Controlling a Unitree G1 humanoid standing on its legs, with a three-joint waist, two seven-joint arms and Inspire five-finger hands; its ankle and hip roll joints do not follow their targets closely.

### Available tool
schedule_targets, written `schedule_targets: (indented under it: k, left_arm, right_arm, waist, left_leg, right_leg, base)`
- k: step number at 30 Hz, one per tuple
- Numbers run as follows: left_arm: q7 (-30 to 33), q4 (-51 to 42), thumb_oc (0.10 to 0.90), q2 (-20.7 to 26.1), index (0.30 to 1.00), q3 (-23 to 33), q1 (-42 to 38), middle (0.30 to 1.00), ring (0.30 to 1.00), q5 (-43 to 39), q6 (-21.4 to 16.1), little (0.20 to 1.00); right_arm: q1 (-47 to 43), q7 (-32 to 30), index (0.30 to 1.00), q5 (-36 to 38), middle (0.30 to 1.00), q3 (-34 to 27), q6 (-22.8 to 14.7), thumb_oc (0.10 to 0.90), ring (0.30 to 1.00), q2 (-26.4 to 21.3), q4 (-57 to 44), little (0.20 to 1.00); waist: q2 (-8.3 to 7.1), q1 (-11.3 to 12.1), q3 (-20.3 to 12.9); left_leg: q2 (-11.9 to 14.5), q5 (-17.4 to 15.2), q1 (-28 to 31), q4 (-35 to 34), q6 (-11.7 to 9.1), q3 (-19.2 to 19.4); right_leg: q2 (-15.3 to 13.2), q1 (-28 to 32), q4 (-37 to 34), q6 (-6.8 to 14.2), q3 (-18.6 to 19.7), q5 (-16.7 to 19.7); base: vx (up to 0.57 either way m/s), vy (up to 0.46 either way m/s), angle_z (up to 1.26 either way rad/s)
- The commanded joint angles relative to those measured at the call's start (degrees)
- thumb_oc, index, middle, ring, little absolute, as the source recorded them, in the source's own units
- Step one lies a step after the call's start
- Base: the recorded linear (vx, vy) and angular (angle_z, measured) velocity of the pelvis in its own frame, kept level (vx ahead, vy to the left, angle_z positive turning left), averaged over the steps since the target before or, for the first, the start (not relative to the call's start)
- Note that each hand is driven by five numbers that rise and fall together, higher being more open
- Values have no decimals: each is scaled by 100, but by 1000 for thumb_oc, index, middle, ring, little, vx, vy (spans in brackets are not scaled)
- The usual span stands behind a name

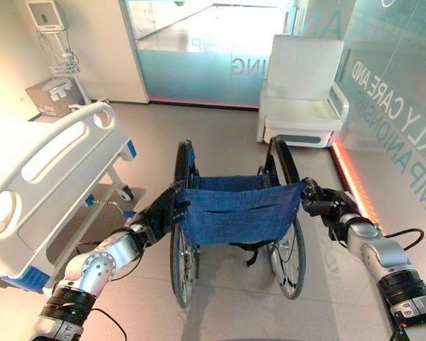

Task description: Push the wheelchair next to the bed

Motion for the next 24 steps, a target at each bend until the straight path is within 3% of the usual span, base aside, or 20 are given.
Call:
schedule_targets:
  k: [1, 6, 12, 24]
  left_arm:
    - [-1328, -1053, 400, -1427, 300, -1075, -1207, 300, 300, 3, -120, 300]
    - [-1513, -1054, 400, -1280, 300, -930, -1197, 300, 300, 660, -63, 300]
    - [-1502, -974, 400, -1241, 300, -945, -1236, 300, 300, 792, -15, 300]
    - [-951, -640, 400, -1183, 300, -815, -1282, 300, 300, 2067, -436, 300]
  right_arm:
    - [-642, 157, 300, 556, 300, 644, -576, 400, 300, 729, -706, 300]
    - [-579, 187, 300, 529, 300, 556, -573, 400, 300, 725, -699, 300]
    - [-583, 178, 300, 498, 300, 583, -601, 400, 300, 763, -639, 300]
    - [-584, 256, 300, 491, 300, 587, -634, 400, 300, 844, -566, 300]
  waist:
    - [-39, -404, -57]
    - [-43, -368, -53]
    - [-43, -352, -66]
    - [-52, -328, -73]
  left_leg:
    - [-218, -89, -195, 21, 4, -16]
    - [-215, -66, -185, 21, 2, -26]
    - [-218, -61, -176, 21, -2, -64]
    - [-232, -39, -163, 21, -2, -121]
  right_leg:
    - [215, 338, 37, 20, -66, -245]
    - [218, 365, 37, 9, -96, -254]
    - [220, 379, 37, 9, -102, -257]
    - [229, 393, 37, -3, -121, -267]
  base:
    - [0, 0, 0]
    - [0, 0, 0]
    - [0, 0, 0]
    - [0, 0, 0]
